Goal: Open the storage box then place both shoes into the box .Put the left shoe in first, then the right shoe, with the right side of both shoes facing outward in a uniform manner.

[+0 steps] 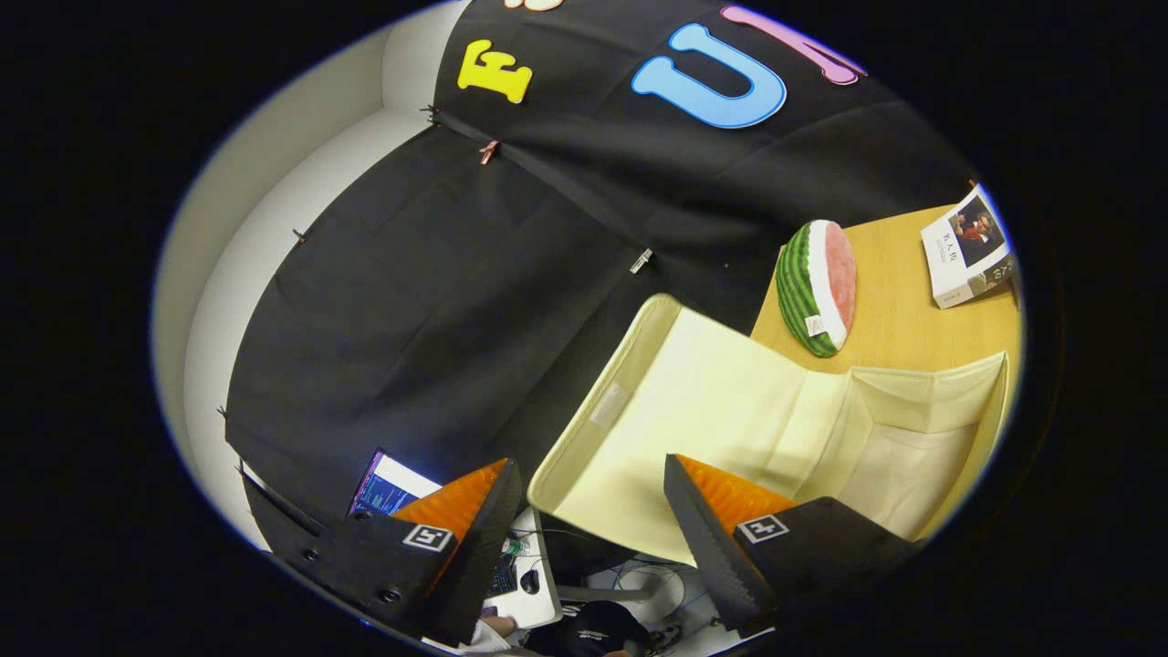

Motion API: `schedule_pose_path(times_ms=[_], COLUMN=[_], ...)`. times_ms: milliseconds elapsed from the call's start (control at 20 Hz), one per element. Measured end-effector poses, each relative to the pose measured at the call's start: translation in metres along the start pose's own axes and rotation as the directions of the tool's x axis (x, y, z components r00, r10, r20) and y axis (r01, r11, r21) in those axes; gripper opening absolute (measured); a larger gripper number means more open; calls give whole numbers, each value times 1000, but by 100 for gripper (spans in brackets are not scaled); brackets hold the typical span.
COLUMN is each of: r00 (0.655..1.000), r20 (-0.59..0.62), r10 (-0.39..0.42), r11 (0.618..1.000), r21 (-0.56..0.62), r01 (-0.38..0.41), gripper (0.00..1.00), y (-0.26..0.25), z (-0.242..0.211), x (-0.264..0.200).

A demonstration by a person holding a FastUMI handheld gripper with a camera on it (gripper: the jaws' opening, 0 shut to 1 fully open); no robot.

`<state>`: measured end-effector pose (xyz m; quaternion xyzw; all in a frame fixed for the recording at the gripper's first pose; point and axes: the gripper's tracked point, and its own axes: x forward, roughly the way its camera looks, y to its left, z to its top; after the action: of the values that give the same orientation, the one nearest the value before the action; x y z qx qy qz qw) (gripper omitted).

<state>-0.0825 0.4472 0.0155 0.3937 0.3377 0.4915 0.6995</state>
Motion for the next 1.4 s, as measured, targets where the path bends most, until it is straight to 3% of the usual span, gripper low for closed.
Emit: schedule_pose_path(times_ms=[300, 500, 600, 700, 950, 1000, 1200, 1300, 1400], r00=[982, 924, 865, 790, 614, 581, 522, 495, 444], r20=[141, 243, 296, 320, 258, 229, 112, 69, 30], r10=[-127, -295, -405, -524, -746, -781, -846, -866, -896], r11=[983, 939, 883, 803, 612, 578, 517, 490, 436], r21=[-114, -107, -118, -124, -97, -88, -69, -86, -139], r01=[144, 328, 454, 583, 785, 811, 853, 868, 889], gripper=[97, 97, 97, 97, 97, 97, 95, 85, 75], y=[-39, -94, -133, -179, -256, -268, -311, -332, -353], z=[26, 36, 36, 30, -30, -42, -84, -104, -115], x=[-75, -155, -197, -235, -314, -325, -337, -338, -342])
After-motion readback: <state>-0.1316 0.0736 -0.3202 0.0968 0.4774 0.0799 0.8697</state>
